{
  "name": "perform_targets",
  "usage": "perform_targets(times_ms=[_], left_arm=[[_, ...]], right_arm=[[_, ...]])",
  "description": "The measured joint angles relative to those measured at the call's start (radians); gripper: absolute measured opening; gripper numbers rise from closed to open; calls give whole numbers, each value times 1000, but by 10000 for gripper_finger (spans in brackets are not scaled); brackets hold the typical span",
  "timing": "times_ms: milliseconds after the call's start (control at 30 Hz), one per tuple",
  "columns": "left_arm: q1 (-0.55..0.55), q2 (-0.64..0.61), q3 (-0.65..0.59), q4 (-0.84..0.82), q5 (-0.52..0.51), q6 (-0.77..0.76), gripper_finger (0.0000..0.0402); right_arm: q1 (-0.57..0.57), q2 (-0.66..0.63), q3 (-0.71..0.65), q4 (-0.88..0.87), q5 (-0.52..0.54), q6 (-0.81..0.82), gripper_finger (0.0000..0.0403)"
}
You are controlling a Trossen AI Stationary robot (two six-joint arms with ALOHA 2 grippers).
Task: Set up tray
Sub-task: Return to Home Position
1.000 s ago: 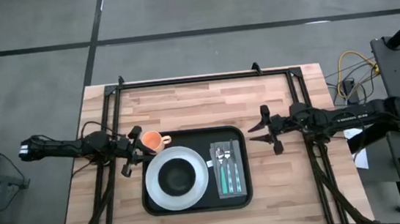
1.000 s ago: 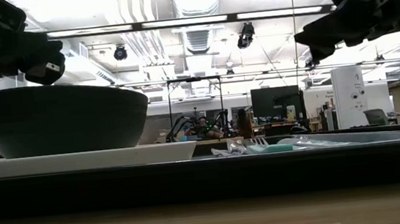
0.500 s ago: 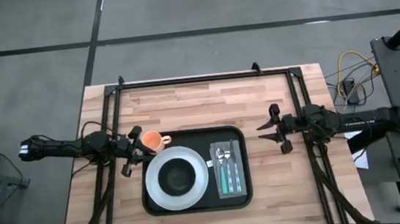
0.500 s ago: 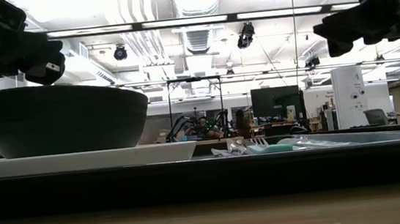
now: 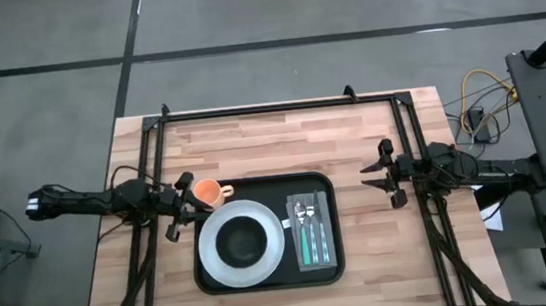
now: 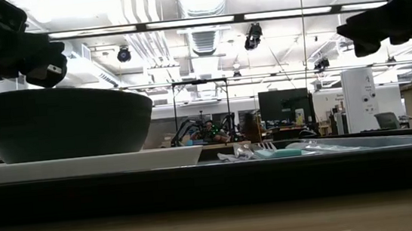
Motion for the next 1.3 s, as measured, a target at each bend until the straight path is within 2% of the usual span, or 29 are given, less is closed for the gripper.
perform_targets(times_ms=[67,333,567,867,1067,1300], left_arm=[[0,0,0,0,0,0,75],[0,11,0,2,0,0,75],[0,25,0,-3,0,0,75],[0,38,0,0,0,0,75],[0,37,0,1,0,0,75],[0,37,0,0,0,0,75]], right_arm=[[0,-41,0,-46,0,-3,128],[0,-28,-1,-56,20,-16,117],[0,-11,-7,-55,158,-81,120],[0,16,-9,-54,161,-127,129],[0,29,-9,-54,161,-44,126],[0,29,-9,-53,160,-27,116]])
